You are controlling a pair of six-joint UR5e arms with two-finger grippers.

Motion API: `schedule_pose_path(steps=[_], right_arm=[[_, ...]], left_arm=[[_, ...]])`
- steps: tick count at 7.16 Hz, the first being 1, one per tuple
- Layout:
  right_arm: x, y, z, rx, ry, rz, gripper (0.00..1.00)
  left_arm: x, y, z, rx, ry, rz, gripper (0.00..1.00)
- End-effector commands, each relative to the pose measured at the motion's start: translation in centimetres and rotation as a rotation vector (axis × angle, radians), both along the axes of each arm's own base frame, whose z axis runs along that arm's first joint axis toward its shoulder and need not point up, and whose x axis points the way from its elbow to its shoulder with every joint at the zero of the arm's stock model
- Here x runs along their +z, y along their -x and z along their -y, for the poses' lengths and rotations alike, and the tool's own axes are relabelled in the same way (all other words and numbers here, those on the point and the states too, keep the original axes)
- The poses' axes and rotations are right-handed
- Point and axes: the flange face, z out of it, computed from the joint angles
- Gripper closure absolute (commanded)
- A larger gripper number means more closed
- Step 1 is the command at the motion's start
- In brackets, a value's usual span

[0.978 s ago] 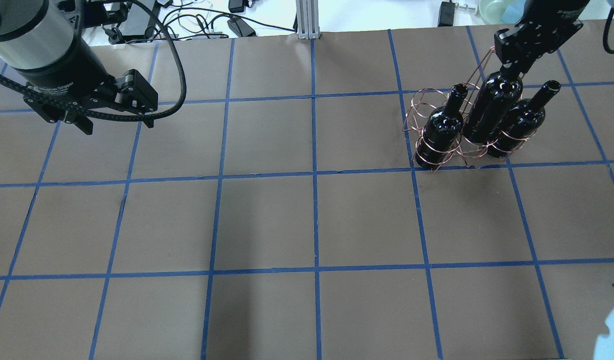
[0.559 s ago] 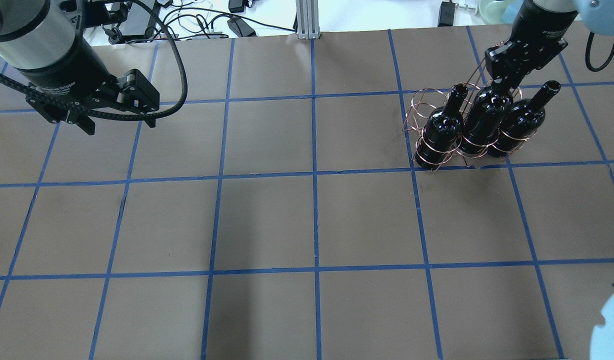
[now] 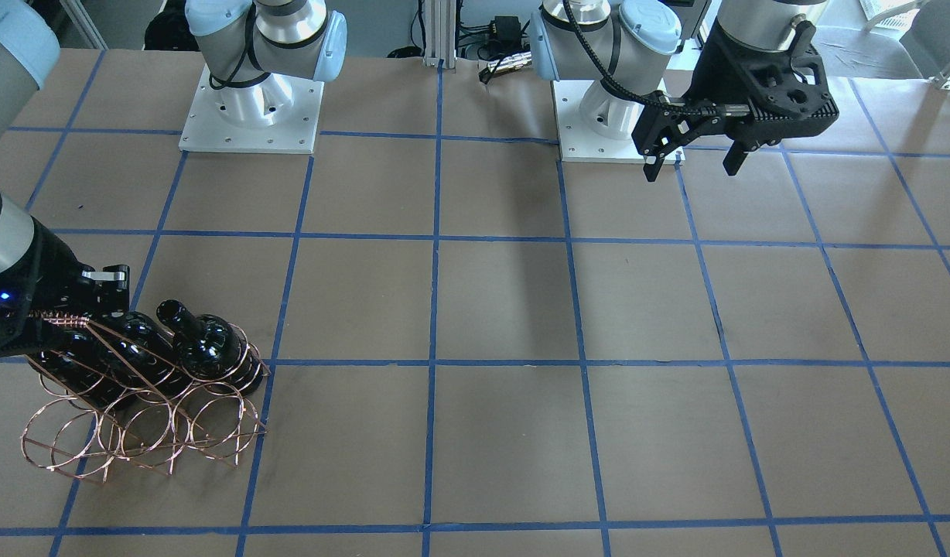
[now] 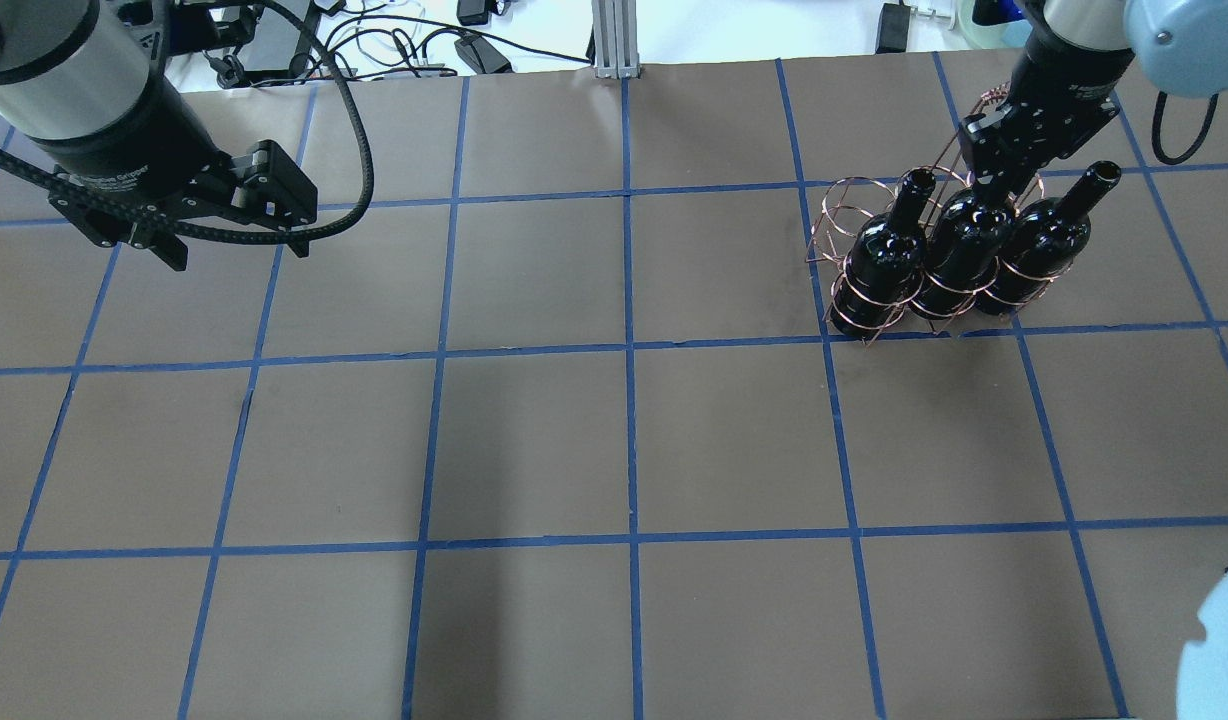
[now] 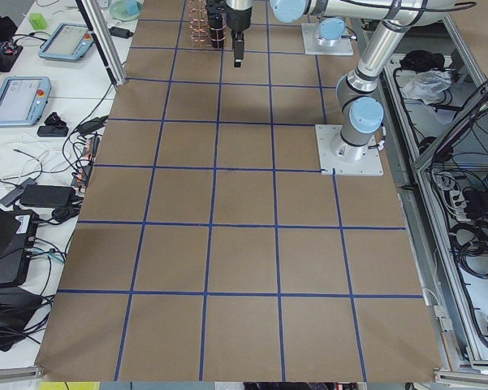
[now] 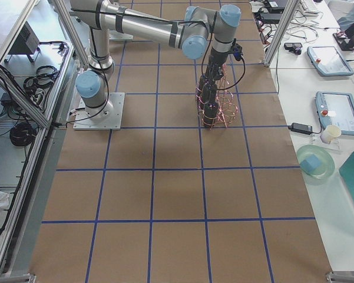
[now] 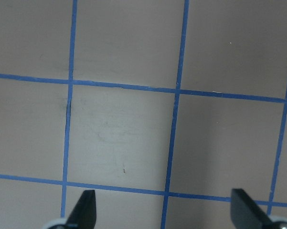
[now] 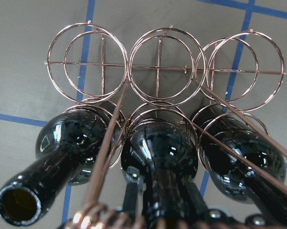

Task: Place wine into wine basket
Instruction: 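Push the bottle down into the rack slot with the right gripper, then open the right gripper and raise it off the bottle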

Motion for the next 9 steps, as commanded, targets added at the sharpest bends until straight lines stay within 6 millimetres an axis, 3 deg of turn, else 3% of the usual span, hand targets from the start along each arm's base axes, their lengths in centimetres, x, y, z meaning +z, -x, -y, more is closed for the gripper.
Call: schedule_pose_path(steps=[1, 2, 4, 6, 7, 9], right_arm=[[-0.6, -0.1, -0.2, 0.001, -0.009, 0.001, 0.11], [0.7, -0.1, -0.2, -0.004, 0.013, -0.003, 0.03], [7.2, -1.1, -1.2, 0.007, 0.061, -0.009, 0.01], [13.2, -5.7, -7.0, 0.021, 0.064, -0.021, 0.01], [15.1, -7.0, -8.9, -0.030, 0.090, -0.013, 0.01], [15.0, -12.6, -10.5, -0.187, 0.113, -0.018, 0.01]], left_arm=[[0.0, -0.1, 0.0, -0.004, 0.000, 0.003, 0.00], [0.0, -0.1, 0.0, -0.004, 0.000, 0.003, 0.00], [0.0, -0.1, 0.0, -0.004, -0.001, 0.004, 0.00], [0.0, -0.1, 0.0, -0.004, -0.001, 0.004, 0.00], [0.0, -0.1, -0.1, -0.002, -0.002, 0.004, 0.00], [0.0, -0.1, 0.0, -0.004, -0.004, 0.004, 0.00]])
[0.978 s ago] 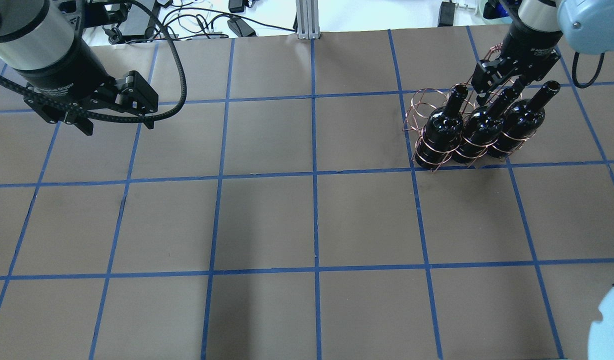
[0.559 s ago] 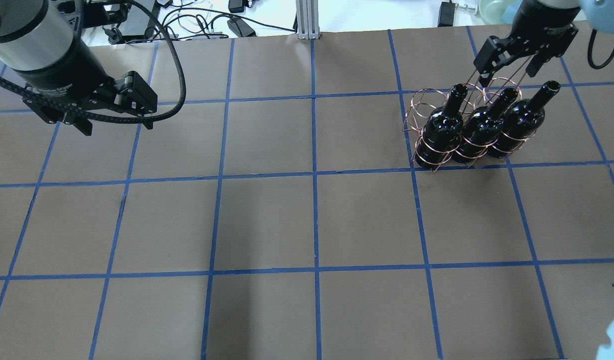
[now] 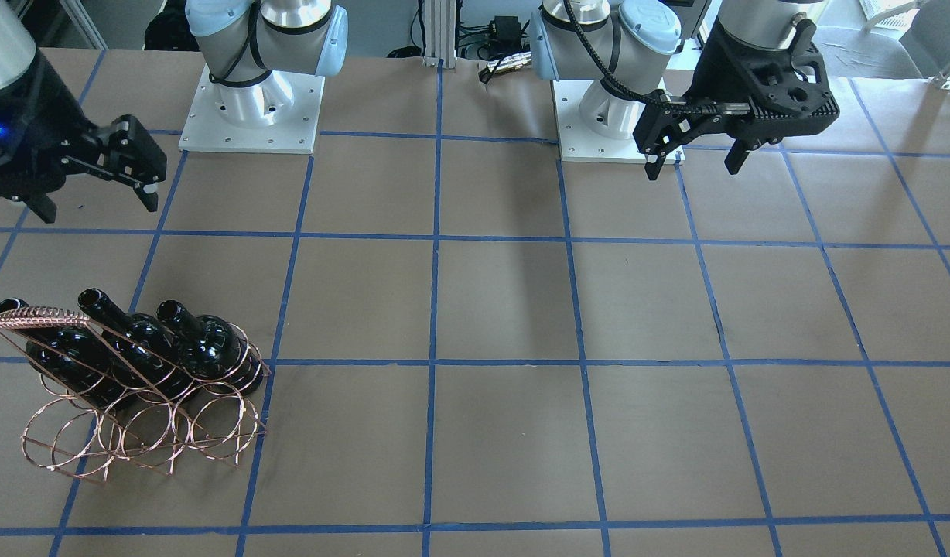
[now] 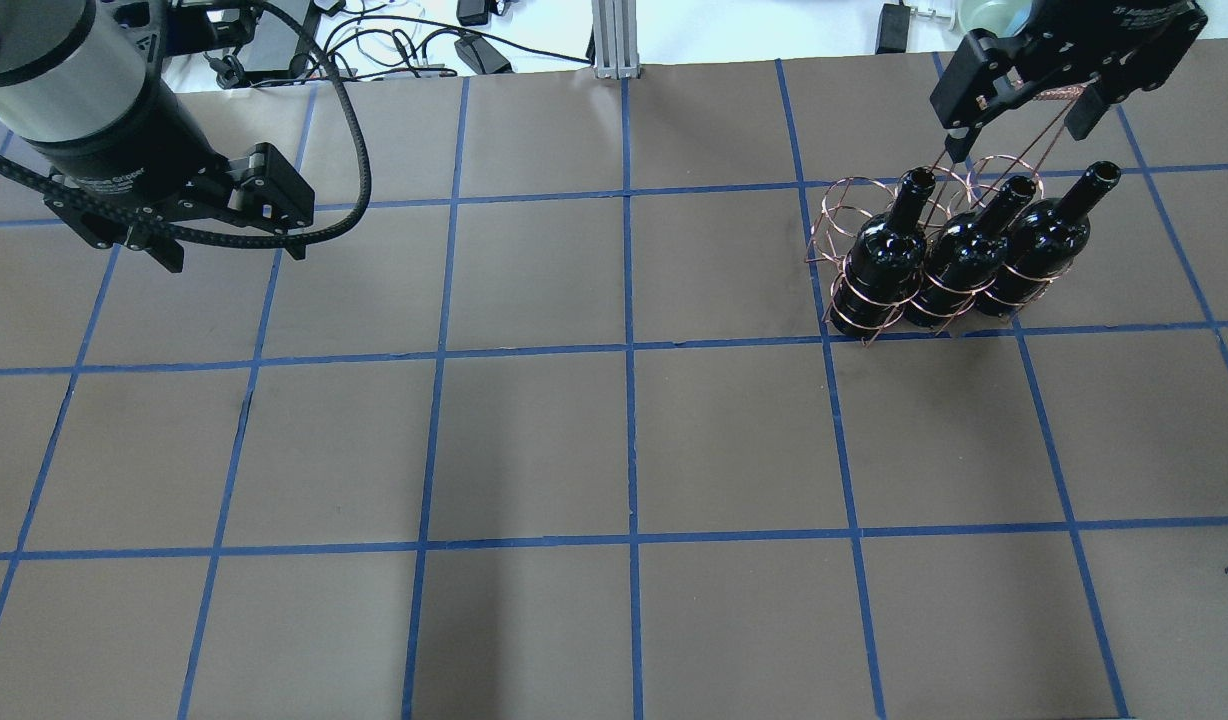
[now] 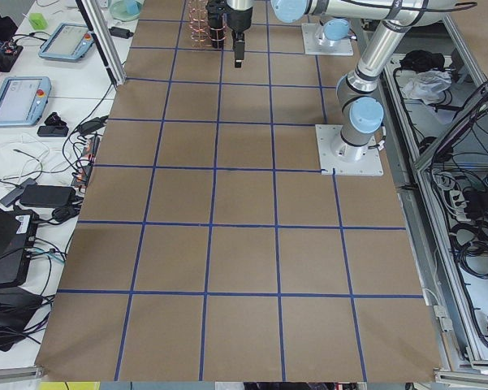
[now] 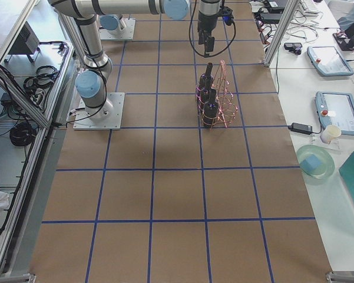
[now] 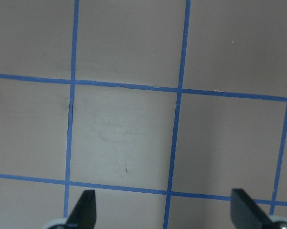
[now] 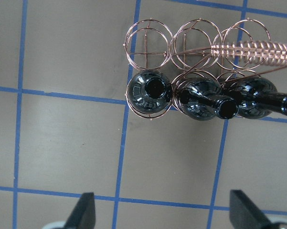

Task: Place wine into wine basket
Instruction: 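Open the right gripper and raise it off the bottle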

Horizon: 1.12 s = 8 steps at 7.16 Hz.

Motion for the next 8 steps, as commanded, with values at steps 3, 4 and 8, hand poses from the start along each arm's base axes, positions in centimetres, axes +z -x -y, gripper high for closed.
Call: schedule_pose_path(steps=[3, 4, 8], right_arm=[[-0.7, -5.8, -1.7, -0.069, -0.014, -0.008, 0.01], [-0.6, -5.8, -1.7, -0.069, -0.013, -0.007, 0.01], [-0.1, -5.7, -3.3, -0.069, 0.005, 0.009, 0.01]], left_arm=[[0.0, 0.0, 0.0, 0.000, 0.001, 0.000, 0.00], [0.0, 0.0, 0.0, 0.000, 0.001, 0.000, 0.00], [0.0, -0.1, 0.0, 0.001, 0.001, 0.000, 0.00]])
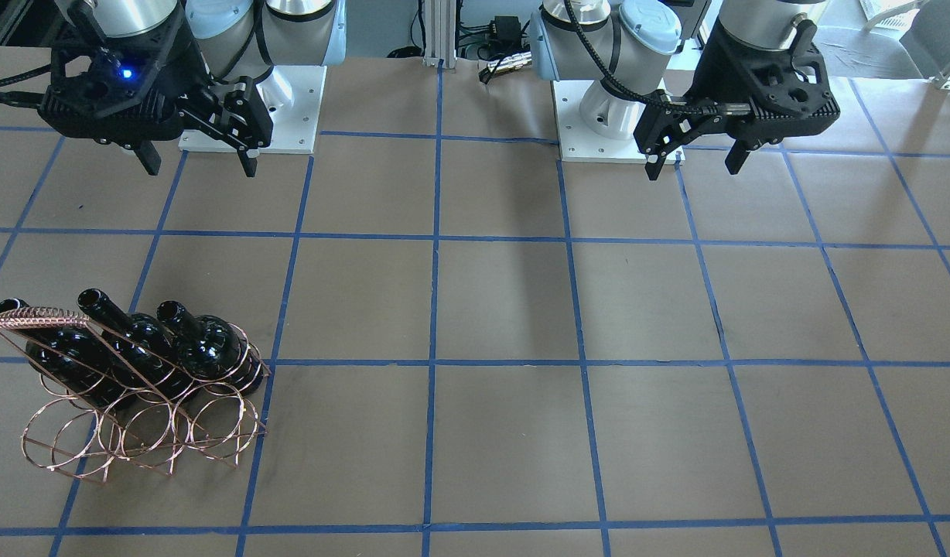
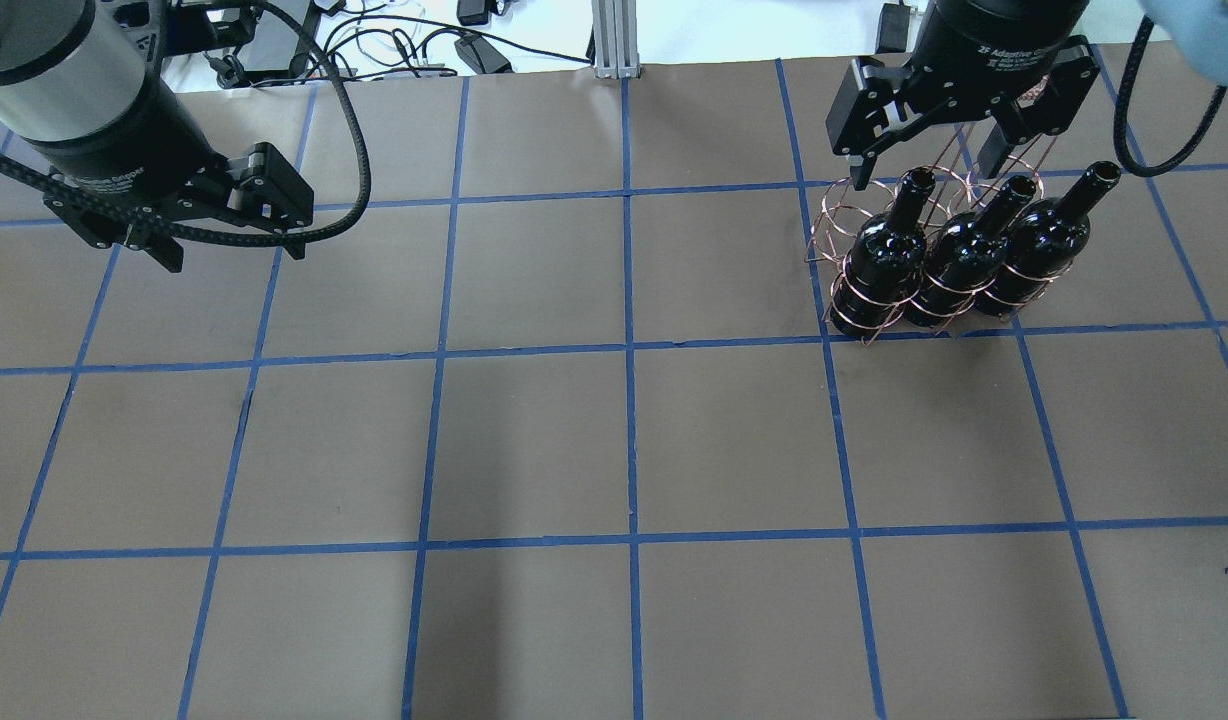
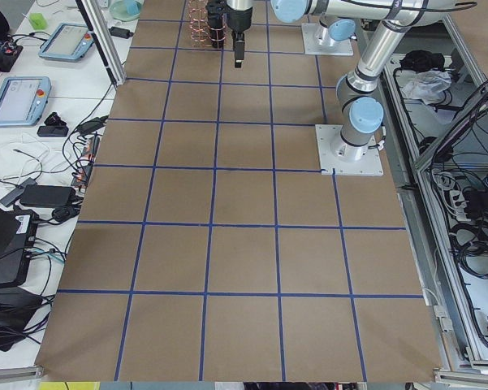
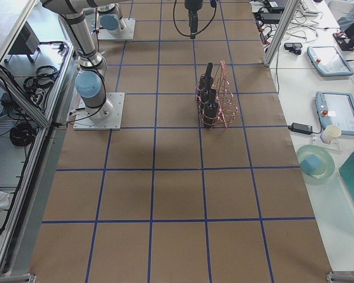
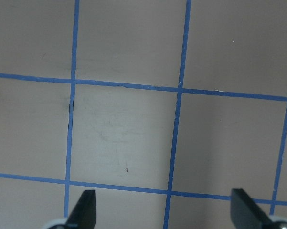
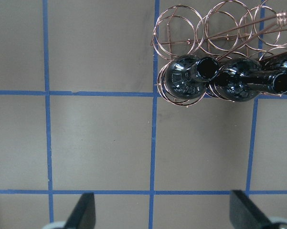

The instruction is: Place wine into wine basket

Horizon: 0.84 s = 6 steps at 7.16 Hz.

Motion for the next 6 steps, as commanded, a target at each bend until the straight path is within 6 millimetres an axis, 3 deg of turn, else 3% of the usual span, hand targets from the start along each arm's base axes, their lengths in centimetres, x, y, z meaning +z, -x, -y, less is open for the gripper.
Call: schedule_pose_path(steps=[1, 6], right_arm=[[-0.55, 0.18, -1.48, 0.002, -0.003, 0.000, 0.01], [0.05, 0.27, -1.86, 0.002, 0.023, -0.005, 0.01]], left_arm=[[0.00, 0.00, 0.00, 0.000, 0.000, 0.000, 0.00], [0.04, 0.16, -0.09, -0.002, -0.001, -0.009, 0.00]])
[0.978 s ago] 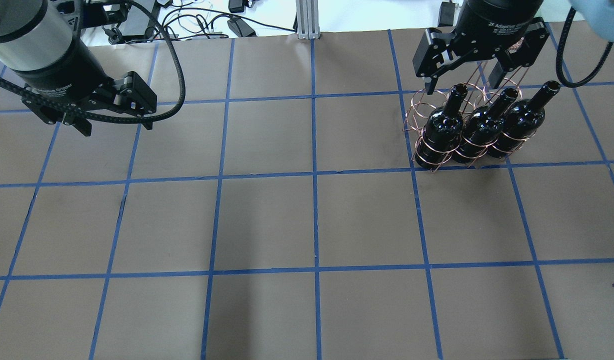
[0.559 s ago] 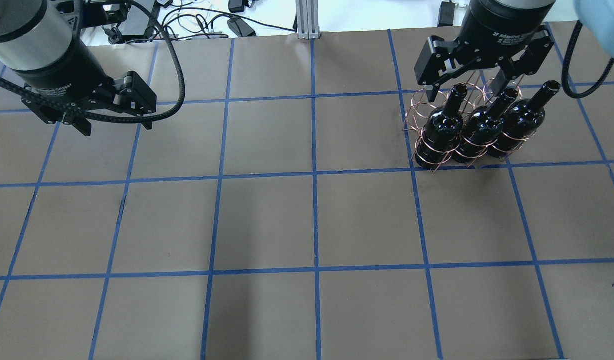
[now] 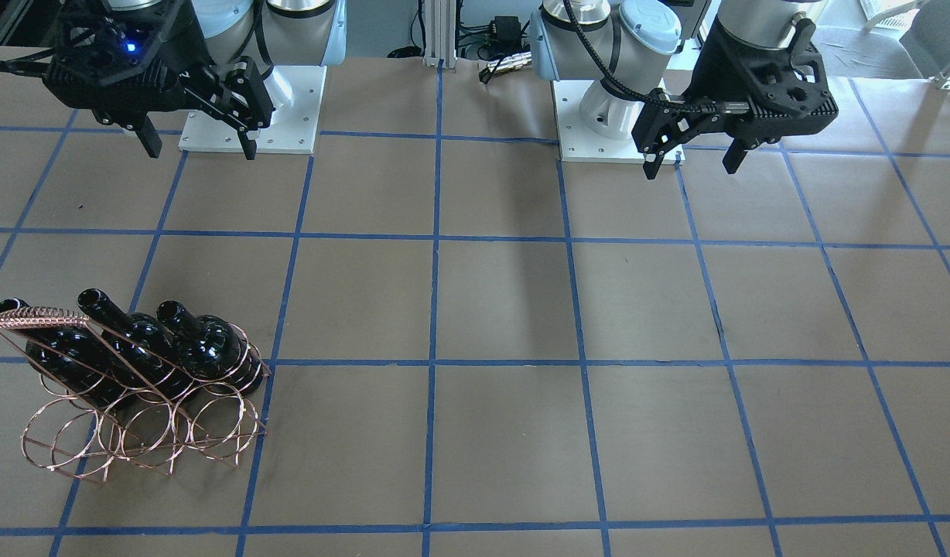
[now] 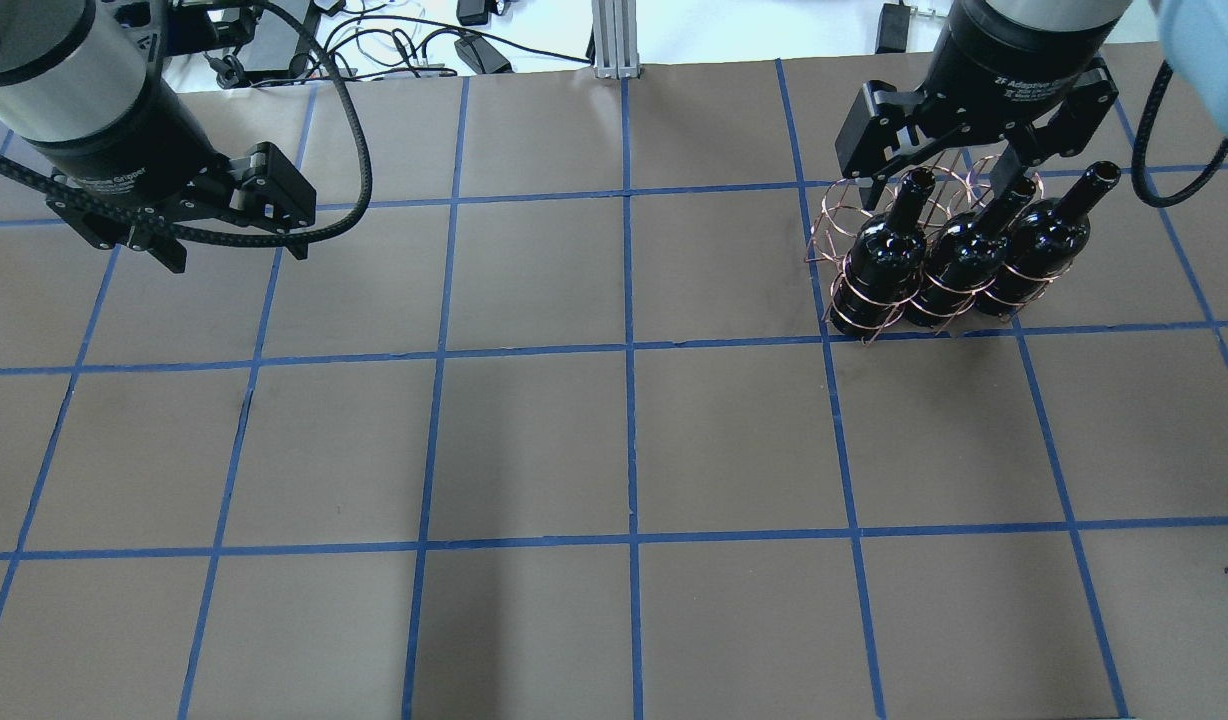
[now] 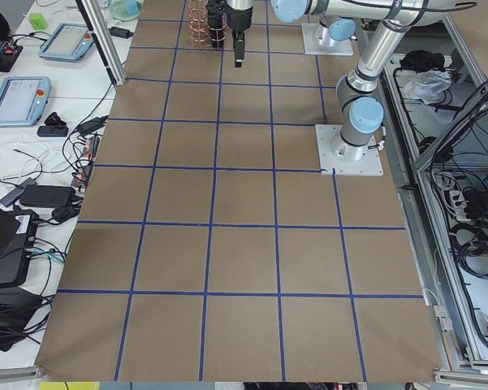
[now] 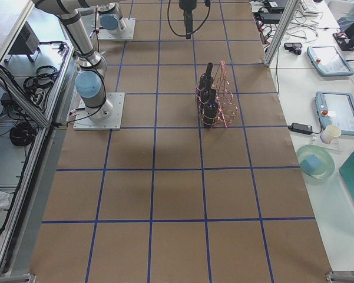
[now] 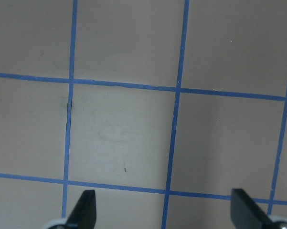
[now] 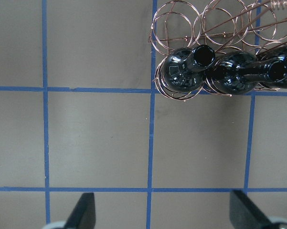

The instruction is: Place wine into wine basket

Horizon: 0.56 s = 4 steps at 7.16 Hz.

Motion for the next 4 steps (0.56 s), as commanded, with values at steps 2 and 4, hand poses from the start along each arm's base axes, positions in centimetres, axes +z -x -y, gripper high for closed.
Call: schedule_pose_path(steps=[2, 4], right_arm=[[0.00, -0.03, -0.04, 0.000, -0.001, 0.004, 0.01], [-0.13, 0.04, -0.01, -0.003, -0.003, 0.004, 0.01]], left_arm=[[-0.04, -0.04, -0.06, -0.001, -0.005, 0.004, 0.00], [-0.07, -0.05, -0.09, -0.001, -0.008, 0.005, 0.00]])
